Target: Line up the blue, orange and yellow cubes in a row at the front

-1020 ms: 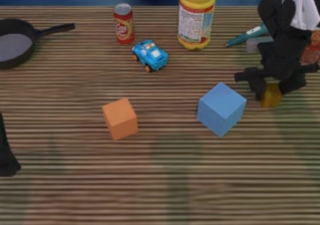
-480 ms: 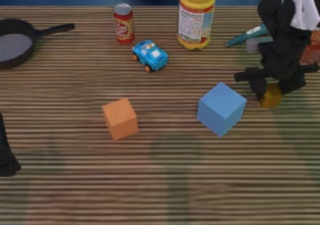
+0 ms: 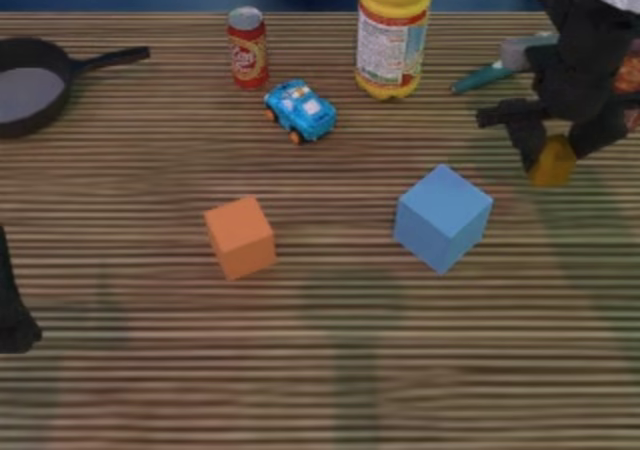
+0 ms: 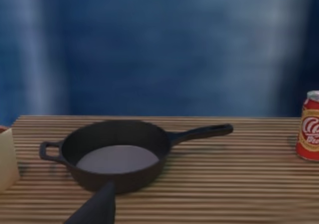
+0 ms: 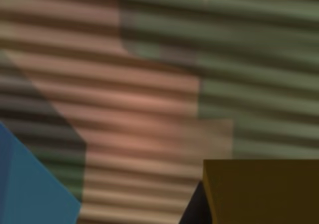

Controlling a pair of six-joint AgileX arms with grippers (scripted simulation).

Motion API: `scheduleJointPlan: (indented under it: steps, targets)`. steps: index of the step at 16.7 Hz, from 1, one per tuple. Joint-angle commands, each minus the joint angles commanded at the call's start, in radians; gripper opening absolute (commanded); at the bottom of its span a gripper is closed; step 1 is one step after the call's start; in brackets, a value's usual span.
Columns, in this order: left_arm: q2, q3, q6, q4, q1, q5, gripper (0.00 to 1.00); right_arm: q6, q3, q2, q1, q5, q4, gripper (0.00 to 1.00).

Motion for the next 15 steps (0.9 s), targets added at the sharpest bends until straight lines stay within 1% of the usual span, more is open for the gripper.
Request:
scheduleJointPlan:
  steps: [2, 6, 8, 11, 15]
  targets:
    - [0.0, 0.0, 0.0, 0.0, 0.0, 0.0, 1.0, -0.001, 0.03, -0.015, 0.002, 0.0, -0.036, 0.0]
    - [0.0, 0.0, 0.0, 0.0, 0.0, 0.0, 1.0, 0.001, 0.03, -0.013, -0.004, 0.0, -0.036, 0.0]
    - [0.0, 0.0, 0.0, 0.0, 0.0, 0.0, 1.0, 0.015, 0.015, -0.026, 0.011, 0.0, -0.032, 0.0]
    - [0.0, 0.0, 0.0, 0.0, 0.0, 0.0, 1.0, 0.115, -0.076, -0.099, 0.091, 0.003, -0.01, 0.0]
    - [0.0, 0.0, 0.0, 0.0, 0.0, 0.0, 1.0, 0.362, -0.281, -0.242, 0.254, 0.007, 0.03, 0.0]
